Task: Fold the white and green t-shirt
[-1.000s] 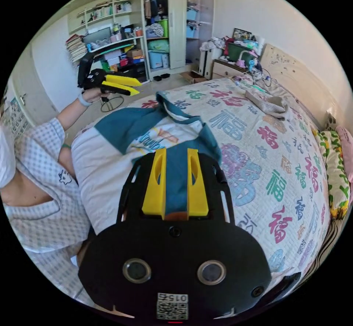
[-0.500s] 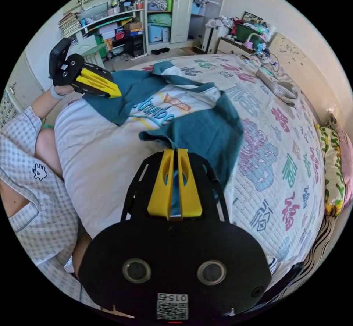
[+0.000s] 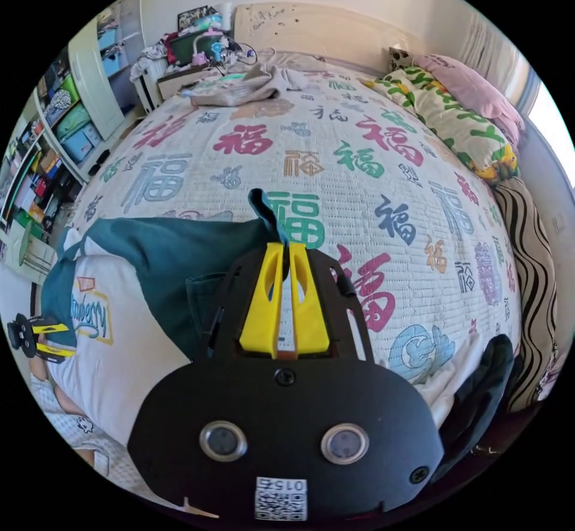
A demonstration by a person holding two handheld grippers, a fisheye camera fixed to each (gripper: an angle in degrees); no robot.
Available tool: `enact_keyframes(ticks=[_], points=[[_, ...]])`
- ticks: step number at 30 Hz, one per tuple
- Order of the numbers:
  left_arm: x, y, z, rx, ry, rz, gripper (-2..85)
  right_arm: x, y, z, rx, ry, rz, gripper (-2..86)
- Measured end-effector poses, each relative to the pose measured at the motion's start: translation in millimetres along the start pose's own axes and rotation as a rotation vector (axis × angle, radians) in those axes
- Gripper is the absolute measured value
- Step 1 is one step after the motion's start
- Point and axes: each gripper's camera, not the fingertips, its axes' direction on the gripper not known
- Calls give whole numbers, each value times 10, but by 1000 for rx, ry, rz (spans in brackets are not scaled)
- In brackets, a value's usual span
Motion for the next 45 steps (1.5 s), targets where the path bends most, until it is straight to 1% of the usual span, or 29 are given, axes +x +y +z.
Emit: enact_keyframes(ticks=[1,3,5,7,9,10,12,13,14,15,17,18,20,22,24,25,26,27,29,30,31,33,35,36,37,38,40,43,45], points=[[-62,-9,-32,1,22,-13,80,-12,-37,46,-26,-3,-5,4],[-349,66,-156,51,159,-96,41,-53,-128,169,-102,24,-34,17],[-558,176,-187,80,257,-161,20,-17,-146,112,-77,12,-21,28],[-768,310,-275,148,353,-222,10,78,-164,38,-72,-32,7,37],[-1067,541,-518,303,469,-305,1,245,-167,-91,-57,-91,58,42],[-1151,620,-594,342,462,-343,0,287,-162,-131,-46,-103,71,41],[-1508,1013,-879,502,442,-474,-3,451,-136,-274,-9,-122,118,26],[-1602,1134,-932,540,427,-530,-3,488,-130,-301,-4,-119,128,21],[-1757,1384,-1027,603,352,-647,-3,559,-118,-353,5,-112,145,14],[-1886,1614,-1084,607,242,-761,-2,629,-106,-400,9,-95,163,11],[-2073,1944,-1065,561,101,-921,1,727,-79,-477,19,-59,188,12],[-2200,2134,-978,479,45,-1020,5,771,-56,-543,38,-30,193,15],[-2304,2346,-883,374,-19,-1132,18,751,-25,-681,99,-18,135,30],[-2257,2375,-978,400,-59,-1124,50,607,-26,-833,165,-61,13,57],[-2150,2061,-1240,494,-95,-978,62,268,-117,-979,211,-194,-165,76],[-2131,1917,-1295,499,-106,-926,65,159,-152,-999,216,-233,-206,79],[-2098,1576,-1367,489,-126,-820,73,-87,-223,-1016,222,-314,-291,85],[-2067,1193,-1373,464,-145,-712,81,-365,-294,-996,219,-387,-378,91],[-2041,619,-1241,385,-145,-556,94,-787,-388,-892,186,-432,-504,104],[-2035,266,-1079,302,-165,-471,100,-1048,-448,-764,141,-399,-568,116],[-2033,111,-984,256,-192,-435,103,-1163,-475,-686,113,-373,-592,122],[-2052,-321,-581,105,-339,-345,91,-1515,-540,-336,-38,-268,-690,130],[-2115,-466,-338,43,-394,-318,63,-1643,-495,-110,-166,-278,-775,118],[-2148,-512,-221,27,-407,-306,34,-1632,-457,-89,-153,-274,-791,104],[-2164,-526,-176,22,-411,-305,27,-1613,-441,-102,-143,-276,-801,73],[-2196,-548,-105,15,-395,-306,15,-1559,-420,-116,-140,-271,-805,9],[-2238,-560,-41,21,-326,-290,7,-1454,-417,-118,-120,-219,-772,-3],[-2386,-531,-60,57,-270,-340,1,-1233,-439,-208,11,-133,-678,-8],[-2617,-451,-124,107,-196,-454,0,-1030,-509,-241,92,-109,-556,-9]])
